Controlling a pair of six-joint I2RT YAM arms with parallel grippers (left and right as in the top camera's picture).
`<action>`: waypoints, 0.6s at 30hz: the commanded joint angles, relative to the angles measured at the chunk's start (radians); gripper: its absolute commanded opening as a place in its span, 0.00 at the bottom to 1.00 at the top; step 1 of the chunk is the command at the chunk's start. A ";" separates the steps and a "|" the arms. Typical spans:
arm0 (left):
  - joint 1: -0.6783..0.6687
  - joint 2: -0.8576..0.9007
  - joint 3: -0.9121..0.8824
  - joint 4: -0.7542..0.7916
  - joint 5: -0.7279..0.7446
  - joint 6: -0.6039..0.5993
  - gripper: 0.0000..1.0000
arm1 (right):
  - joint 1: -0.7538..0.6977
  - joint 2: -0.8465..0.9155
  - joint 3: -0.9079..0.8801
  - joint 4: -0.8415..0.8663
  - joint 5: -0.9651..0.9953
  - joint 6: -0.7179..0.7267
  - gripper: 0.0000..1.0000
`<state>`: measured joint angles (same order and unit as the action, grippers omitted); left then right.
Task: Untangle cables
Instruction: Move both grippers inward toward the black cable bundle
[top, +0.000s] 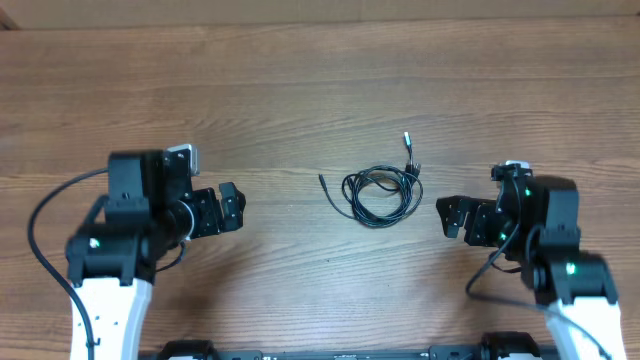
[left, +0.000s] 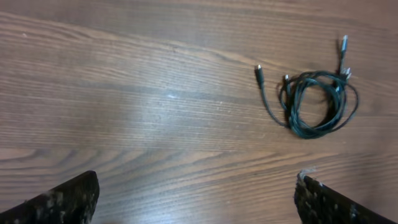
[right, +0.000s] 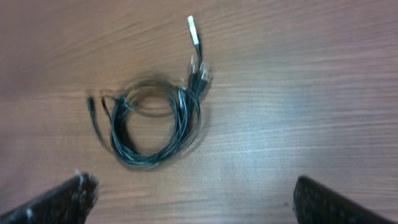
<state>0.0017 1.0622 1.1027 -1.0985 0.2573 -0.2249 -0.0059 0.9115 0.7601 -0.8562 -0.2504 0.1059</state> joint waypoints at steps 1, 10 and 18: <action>0.005 0.043 0.125 -0.027 -0.006 0.027 0.99 | -0.002 0.117 0.132 -0.058 -0.007 0.003 1.00; 0.005 0.077 0.128 0.017 0.002 -0.036 1.00 | -0.002 0.204 0.171 -0.028 -0.170 0.002 1.00; -0.002 0.106 0.128 0.040 0.107 -0.020 1.00 | 0.000 0.204 0.171 -0.028 -0.171 0.003 1.00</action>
<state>0.0021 1.1591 1.2118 -1.0645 0.2810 -0.2630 -0.0059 1.1194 0.9020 -0.8898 -0.4019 0.1051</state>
